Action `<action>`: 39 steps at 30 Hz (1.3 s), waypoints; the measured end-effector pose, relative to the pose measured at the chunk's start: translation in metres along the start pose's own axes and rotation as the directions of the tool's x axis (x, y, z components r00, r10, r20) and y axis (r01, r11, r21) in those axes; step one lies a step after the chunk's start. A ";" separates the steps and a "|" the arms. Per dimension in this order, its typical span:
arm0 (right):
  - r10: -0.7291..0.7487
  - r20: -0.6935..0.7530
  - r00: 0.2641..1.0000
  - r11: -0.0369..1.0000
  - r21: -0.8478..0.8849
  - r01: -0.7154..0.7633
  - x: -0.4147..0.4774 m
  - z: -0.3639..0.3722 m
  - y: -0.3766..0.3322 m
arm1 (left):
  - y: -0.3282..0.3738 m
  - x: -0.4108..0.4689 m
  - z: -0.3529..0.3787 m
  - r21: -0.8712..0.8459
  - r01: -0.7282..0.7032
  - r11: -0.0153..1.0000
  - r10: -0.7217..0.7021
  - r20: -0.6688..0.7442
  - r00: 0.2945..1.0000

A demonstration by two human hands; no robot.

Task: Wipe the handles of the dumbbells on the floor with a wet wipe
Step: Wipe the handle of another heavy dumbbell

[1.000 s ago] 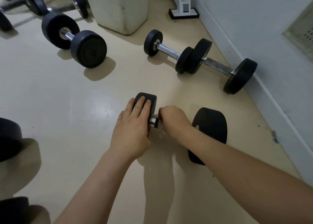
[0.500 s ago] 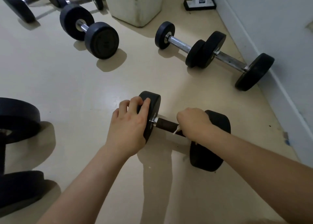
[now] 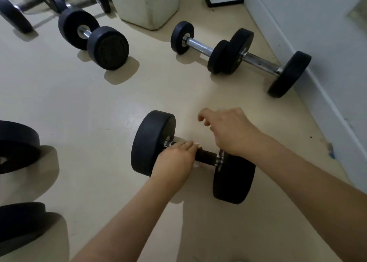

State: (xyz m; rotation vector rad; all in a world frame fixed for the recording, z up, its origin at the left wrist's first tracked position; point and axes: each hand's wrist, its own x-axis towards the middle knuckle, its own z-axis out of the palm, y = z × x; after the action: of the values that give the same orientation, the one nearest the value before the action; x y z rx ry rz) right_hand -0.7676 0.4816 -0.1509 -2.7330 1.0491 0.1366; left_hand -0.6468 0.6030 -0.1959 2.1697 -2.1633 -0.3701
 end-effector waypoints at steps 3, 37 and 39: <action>0.283 -0.135 0.950 0.953 0.151 -0.263 -0.032 0.003 0.022 | -0.003 0.003 -0.001 -0.057 0.079 0.995 -0.080 -0.016 0.997; 0.640 -0.093 0.763 0.563 0.733 -0.383 -0.057 0.039 0.016 | 0.023 -0.004 0.033 -0.106 0.001 0.994 -0.019 -0.176 0.984; 0.653 -0.069 0.754 0.538 0.744 -0.397 -0.051 0.036 0.020 | 0.046 -0.003 0.044 -0.205 -0.088 0.975 0.050 -0.184 0.982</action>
State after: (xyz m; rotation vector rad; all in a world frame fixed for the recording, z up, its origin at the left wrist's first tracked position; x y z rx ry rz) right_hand -0.8196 0.5085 -0.1813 -1.6954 1.6105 -0.5663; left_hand -0.7006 0.6112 -0.2290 1.9299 -1.9974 -0.3693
